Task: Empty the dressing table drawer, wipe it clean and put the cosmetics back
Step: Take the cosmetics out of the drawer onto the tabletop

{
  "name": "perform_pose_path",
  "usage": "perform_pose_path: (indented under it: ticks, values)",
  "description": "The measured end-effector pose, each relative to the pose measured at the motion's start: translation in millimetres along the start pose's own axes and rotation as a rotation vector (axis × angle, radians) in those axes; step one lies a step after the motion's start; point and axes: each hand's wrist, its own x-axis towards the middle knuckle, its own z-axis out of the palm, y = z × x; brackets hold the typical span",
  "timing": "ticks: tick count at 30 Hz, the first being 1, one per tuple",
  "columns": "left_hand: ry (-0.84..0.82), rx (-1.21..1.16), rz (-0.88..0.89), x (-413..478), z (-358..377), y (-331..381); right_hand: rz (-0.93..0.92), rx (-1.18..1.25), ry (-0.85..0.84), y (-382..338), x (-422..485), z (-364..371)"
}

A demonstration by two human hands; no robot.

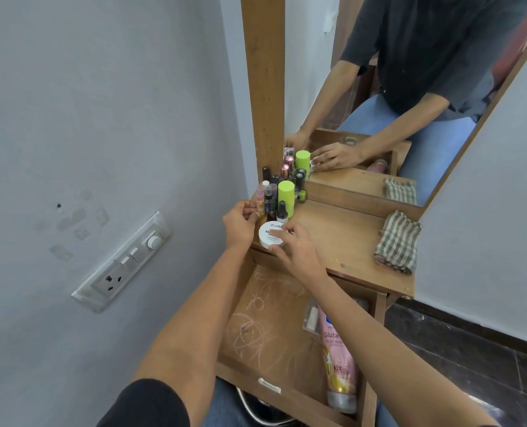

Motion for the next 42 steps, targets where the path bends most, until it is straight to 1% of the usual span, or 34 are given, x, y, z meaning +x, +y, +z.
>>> perform_pose_path:
  ticks: [3, 6, 10, 12, 15, 19, 25, 28, 31, 32, 34, 36, 37, 38, 40, 42]
  values:
    - [0.051, -0.038, -0.019, -7.1, -6.5, -3.7, -0.002, -0.007, 0.013, -0.3, -1.2, -0.8]
    - [0.117, -0.136, -0.060, -20.6, -17.5, -16.2, -0.026, -0.037, 0.031, -2.5, -2.4, 1.3]
    - [0.194, -0.178, -0.089, -35.1, -31.0, -36.0, -0.069, -0.133, 0.055, -15.3, 1.4, 10.4]
    - [0.218, -0.201, -0.113, -38.3, -36.0, -40.5, -0.110, -0.188, 0.039, -23.8, 6.7, 16.2]
    - [0.228, -0.212, -0.158, -41.6, -41.6, -42.1, -0.140, -0.265, -0.003, -32.8, 16.6, 25.0]
    - [0.198, -0.198, -0.166, -44.9, -43.6, -43.1, -0.082, -0.321, -0.065, -38.9, 27.6, 25.1]
    - [0.178, -0.164, -0.165, -54.0, -43.3, -41.9, -0.045, -0.319, -0.115, -39.5, 33.8, 21.7]
    - [0.182, -0.137, -0.163, -60.9, -42.4, -37.9, -0.034, -0.269, -0.122, -40.2, 33.1, 17.1]
    - [0.193, -0.121, -0.162, -71.8, -44.0, -31.2, -0.072, -0.234, -0.149, -43.4, 30.3, 4.9]
    - [0.195, -0.120, -0.162, -76.6, -44.8, -29.2, -0.090, -0.224, -0.124, -45.1, 26.6, -1.0]
    - [0.179, -0.135, -0.176, -86.9, -45.1, -26.9, -0.105, -0.179, 0.006, -46.6, 12.4, -12.7]
    - [0.149, -0.137, -0.182, -98.1, -43.7, -26.6, -0.074, -0.108, 0.177, -44.7, -12.9, -24.5]
    - [0.135, -0.124, -0.182, -104.2, -42.4, -27.1, -0.034, -0.079, 0.230, -41.4, -28.7, -30.6]
    - [0.120, -0.111, -0.181, -111.1, -41.3, -26.6, 0.022, -0.066, 0.239, -36.8, -45.3, -36.1]
    - [0.073, -0.086, -0.177, -125.8, -38.2, -24.7, 0.158, -0.079, 0.170, -24.9, -78.6, -46.2]
    - [-0.003, -0.059, -0.186, -143.3, -33.6, -22.7, 0.271, -0.124, 0.040, -13.0, -108.2, -53.9]
